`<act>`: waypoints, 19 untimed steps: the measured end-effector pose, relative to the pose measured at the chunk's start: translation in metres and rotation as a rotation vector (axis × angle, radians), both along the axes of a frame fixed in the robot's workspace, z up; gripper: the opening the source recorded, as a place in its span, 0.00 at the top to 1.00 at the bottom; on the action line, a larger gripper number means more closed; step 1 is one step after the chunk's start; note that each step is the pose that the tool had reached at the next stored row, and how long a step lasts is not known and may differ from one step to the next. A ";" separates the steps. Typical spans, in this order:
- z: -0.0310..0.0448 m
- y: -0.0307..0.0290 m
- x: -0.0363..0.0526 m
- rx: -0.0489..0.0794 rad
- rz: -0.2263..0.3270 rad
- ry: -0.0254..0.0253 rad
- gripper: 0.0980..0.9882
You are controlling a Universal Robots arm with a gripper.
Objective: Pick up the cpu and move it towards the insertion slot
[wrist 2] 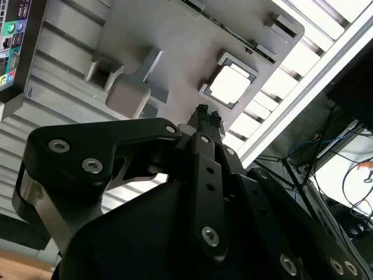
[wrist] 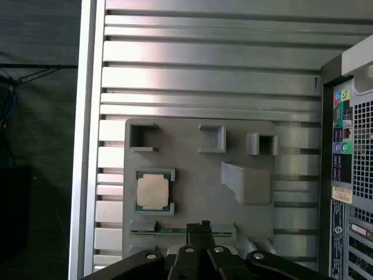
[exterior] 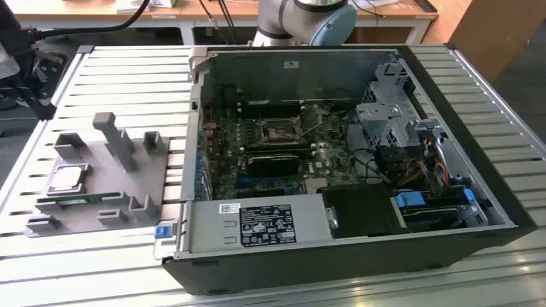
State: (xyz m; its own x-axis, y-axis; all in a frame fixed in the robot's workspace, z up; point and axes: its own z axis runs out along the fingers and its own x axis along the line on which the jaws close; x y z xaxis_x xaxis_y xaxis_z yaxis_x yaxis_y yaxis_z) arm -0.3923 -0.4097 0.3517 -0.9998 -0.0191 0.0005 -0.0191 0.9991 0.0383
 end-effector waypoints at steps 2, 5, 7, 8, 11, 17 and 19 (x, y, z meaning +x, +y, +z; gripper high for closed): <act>0.0000 0.0000 0.0000 0.000 0.000 0.0000 0.99; 0.0000 0.0000 0.0000 0.000 0.000 0.0001 0.99; 0.0000 0.0000 -0.0001 0.000 0.000 0.0000 0.99; 0.0001 0.0000 -0.0004 0.000 0.000 0.0002 0.99; 0.0000 0.0000 -0.0030 0.000 0.000 0.0001 0.99; -0.0002 0.0000 -0.0106 0.000 0.000 0.0001 0.99; -0.0005 0.0000 -0.0121 0.000 0.000 0.0000 0.99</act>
